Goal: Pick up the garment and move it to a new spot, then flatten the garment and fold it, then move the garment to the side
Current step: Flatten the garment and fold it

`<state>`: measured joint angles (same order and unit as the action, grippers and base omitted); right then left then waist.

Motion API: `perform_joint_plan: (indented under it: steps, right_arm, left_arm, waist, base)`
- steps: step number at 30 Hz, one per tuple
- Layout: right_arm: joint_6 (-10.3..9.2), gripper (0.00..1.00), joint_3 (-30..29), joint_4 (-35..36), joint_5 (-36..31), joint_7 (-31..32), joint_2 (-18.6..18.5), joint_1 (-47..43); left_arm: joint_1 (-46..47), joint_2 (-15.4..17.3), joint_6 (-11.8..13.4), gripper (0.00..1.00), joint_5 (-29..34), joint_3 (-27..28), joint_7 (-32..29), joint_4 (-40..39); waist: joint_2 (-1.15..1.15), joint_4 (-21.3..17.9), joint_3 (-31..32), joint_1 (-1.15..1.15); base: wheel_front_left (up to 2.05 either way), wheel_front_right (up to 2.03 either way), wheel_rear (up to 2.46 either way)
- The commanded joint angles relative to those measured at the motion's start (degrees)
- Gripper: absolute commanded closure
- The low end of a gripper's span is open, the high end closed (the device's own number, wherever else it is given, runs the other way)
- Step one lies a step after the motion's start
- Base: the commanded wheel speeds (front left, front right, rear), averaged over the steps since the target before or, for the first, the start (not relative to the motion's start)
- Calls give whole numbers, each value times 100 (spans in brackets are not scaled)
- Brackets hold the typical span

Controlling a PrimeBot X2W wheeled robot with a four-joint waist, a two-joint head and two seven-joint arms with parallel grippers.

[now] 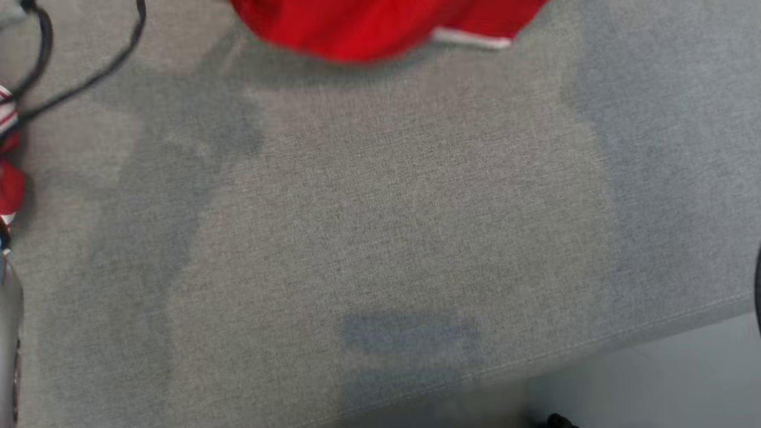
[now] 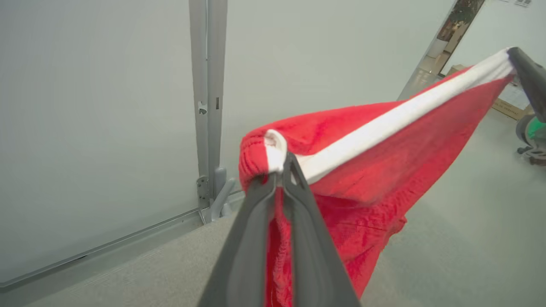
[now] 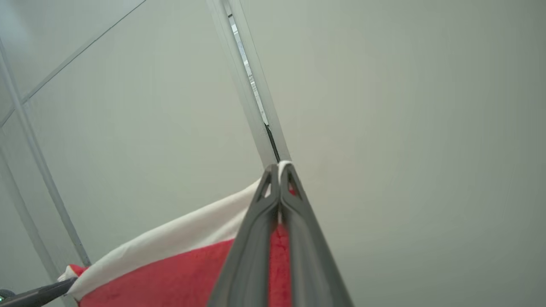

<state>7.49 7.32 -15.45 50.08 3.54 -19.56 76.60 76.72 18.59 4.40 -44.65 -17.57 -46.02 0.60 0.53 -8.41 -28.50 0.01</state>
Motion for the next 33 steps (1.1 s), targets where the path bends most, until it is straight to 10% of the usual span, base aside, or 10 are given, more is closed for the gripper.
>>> perform_joint_plan:
  steps: [1,9,16,26,33]
  right_arm:
    - [0,100,-91,-339,-187,-332,212,364]
    - [-5,100,-322,-2114,-848,-1626,1076,1888]
    - [-4,100,574,-2137,-493,-1792,1102,1180]
    - [-4,100,1630,-574,122,-1876,-41,-1313]
    - [-10,100,1524,330,-835,-1882,-659,-3327]
  left_arm:
    - [329,-49,-131,100,217,-25,284,425]
    - [1724,-235,-479,100,1385,-103,2817,2766]
    - [1379,-239,-1041,100,1277,-250,3838,3817]
    - [-945,523,-1184,100,345,-688,3945,2499]
    - [-3351,1107,-897,100,233,-670,4471,1048]
  waist:
    - [-53,-231,-944,-1]
    - [-53,-358,-1506,-1]
    - [-53,-361,-1842,-1]
    - [-53,-233,-1343,-1]
    - [-53,-19,-573,-1]
  base:
    - [0,0,0]
    - [0,0,0]
    - [0,0,0]
    - [0,0,0]
    - [0,0,0]
